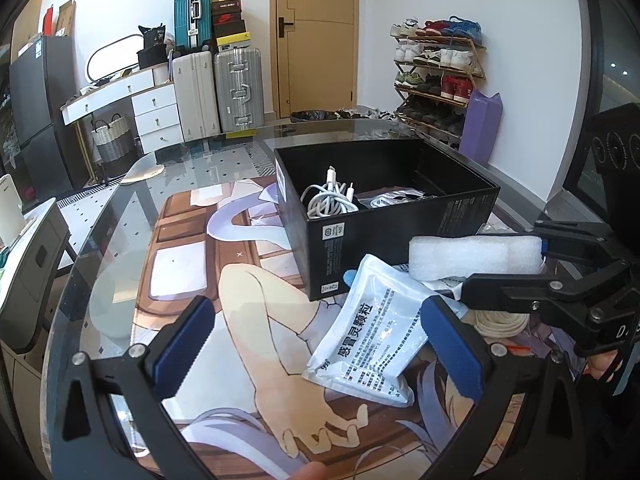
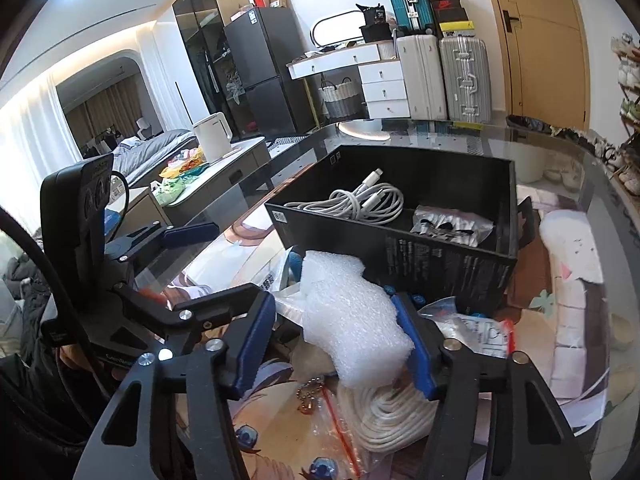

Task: Organize soft objects
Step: 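Grasp the white bubble-wrap piece with the right gripper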

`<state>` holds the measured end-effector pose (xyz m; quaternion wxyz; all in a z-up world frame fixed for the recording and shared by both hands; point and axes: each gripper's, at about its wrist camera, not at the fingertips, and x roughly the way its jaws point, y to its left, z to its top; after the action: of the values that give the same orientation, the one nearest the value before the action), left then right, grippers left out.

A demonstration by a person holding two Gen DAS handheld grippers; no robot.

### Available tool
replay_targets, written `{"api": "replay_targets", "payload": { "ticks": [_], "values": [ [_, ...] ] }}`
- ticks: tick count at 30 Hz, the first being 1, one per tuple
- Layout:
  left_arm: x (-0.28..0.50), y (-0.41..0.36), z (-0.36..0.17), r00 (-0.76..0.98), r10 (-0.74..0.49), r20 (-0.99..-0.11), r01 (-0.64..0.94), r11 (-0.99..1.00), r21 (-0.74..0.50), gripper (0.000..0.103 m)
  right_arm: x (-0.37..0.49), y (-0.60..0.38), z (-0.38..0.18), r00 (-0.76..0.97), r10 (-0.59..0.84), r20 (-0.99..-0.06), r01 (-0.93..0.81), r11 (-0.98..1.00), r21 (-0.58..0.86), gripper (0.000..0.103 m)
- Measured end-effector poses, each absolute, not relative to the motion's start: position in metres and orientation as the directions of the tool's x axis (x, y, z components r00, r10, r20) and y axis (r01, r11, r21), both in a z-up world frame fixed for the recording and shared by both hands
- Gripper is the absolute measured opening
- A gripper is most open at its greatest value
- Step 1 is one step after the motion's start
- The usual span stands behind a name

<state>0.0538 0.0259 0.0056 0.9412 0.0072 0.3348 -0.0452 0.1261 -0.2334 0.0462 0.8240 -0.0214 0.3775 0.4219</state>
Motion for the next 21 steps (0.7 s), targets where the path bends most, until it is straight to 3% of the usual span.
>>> {"api": "replay_targets", "payload": {
  "ticks": [2, 6, 21],
  "values": [
    [0.053, 0.025, 0.005, 0.772, -0.081, -0.631, 0.093, 0.996, -0.014, 0.103, 0.127, -0.233, 0.045, 0.353, 0.684, -0.638, -0.71, 0.64, 0.294, 0.057],
    [0.052, 0.024, 0.005, 0.767, -0.087, -0.635, 0.099, 0.995, -0.017, 0.103, 0.128, -0.235, 0.048, 0.372, 0.685, -0.626, -0.707, 0.646, 0.288, 0.04],
    [0.048, 0.006, 0.001, 0.737, -0.13, -0.664, 0.197, 0.98, 0.026, 0.103, 0.115, -0.257, 0.079, 0.424, 0.705, -0.569, -0.724, 0.641, 0.254, 0.039]
  ]
}}
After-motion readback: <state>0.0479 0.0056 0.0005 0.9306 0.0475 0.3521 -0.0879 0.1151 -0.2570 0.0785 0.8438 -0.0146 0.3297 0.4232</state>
